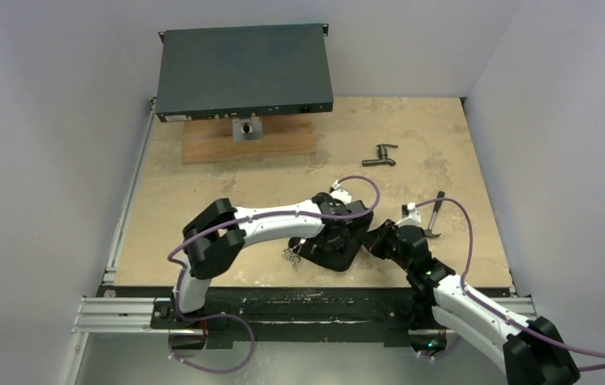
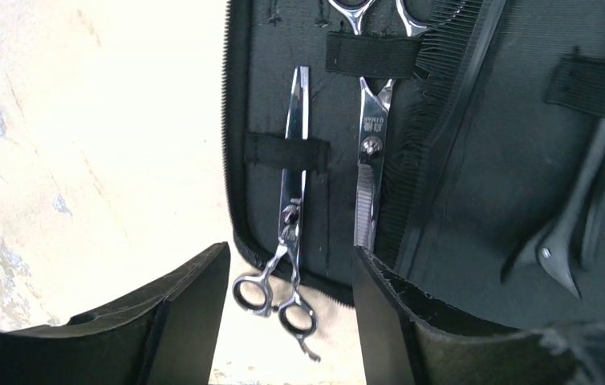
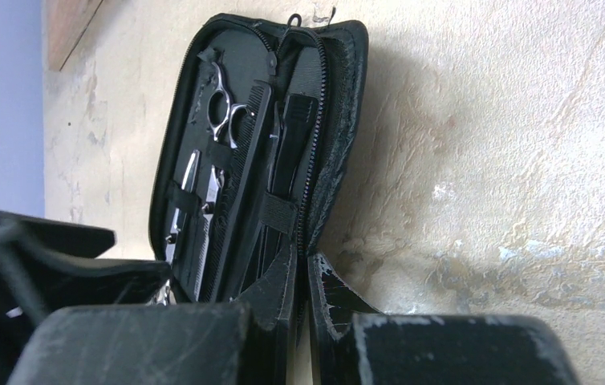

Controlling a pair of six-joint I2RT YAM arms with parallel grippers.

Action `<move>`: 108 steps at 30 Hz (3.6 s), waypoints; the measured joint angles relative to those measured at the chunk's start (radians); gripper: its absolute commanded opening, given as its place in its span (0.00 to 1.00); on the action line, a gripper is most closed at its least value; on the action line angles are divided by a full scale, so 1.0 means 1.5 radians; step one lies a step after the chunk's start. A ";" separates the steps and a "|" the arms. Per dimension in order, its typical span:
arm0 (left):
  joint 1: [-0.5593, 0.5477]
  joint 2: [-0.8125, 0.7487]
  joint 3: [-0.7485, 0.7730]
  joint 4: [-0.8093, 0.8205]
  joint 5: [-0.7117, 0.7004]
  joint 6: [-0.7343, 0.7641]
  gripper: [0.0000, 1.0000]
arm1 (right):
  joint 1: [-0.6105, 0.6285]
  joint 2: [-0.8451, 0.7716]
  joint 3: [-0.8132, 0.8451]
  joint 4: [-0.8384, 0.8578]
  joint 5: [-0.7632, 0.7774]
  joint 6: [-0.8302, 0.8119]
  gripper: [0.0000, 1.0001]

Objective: Sort the hair-cutting tools
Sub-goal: Place the scissors in the hairdressing tool bag.

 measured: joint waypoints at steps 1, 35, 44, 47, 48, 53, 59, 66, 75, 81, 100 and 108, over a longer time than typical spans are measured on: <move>0.000 -0.016 -0.006 0.003 0.002 -0.002 0.58 | 0.000 0.000 0.000 -0.001 0.000 0.000 0.00; 0.079 -0.624 -0.891 0.827 0.152 -0.424 0.53 | 0.003 -0.001 0.000 -0.003 -0.001 0.000 0.00; 0.083 -0.566 -0.901 0.900 0.155 -0.448 0.36 | 0.003 0.000 0.000 -0.003 -0.001 0.000 0.00; 0.086 -0.544 -0.904 0.932 0.159 -0.449 0.29 | 0.003 0.000 0.000 -0.003 -0.001 0.000 0.00; 0.087 -0.540 -0.907 0.941 0.160 -0.450 0.27 | 0.003 0.000 0.000 -0.003 -0.001 0.000 0.00; 0.087 -0.536 -0.923 0.966 0.161 -0.447 0.16 | 0.003 0.000 0.000 -0.003 -0.001 0.000 0.00; 0.087 -0.567 -0.926 0.963 0.161 -0.431 0.09 | 0.003 0.005 0.000 -0.003 -0.001 0.000 0.00; 0.087 -0.586 -0.916 0.941 0.160 -0.400 0.08 | 0.003 0.005 0.000 -0.003 -0.001 0.000 0.00; 0.087 -0.531 -0.855 0.910 0.158 -0.375 0.04 | 0.003 0.008 0.000 -0.003 0.001 0.000 0.00; 0.091 -0.491 -0.785 0.845 0.143 -0.365 0.06 | 0.003 0.009 0.000 -0.003 0.008 0.000 0.00; 0.097 -0.487 -0.598 0.508 0.037 -0.238 0.43 | 0.005 0.009 0.000 -0.003 -0.004 0.000 0.00; 0.083 -0.421 -0.452 0.411 0.066 -0.093 0.31 | 0.005 0.010 0.000 -0.003 -0.004 0.000 0.00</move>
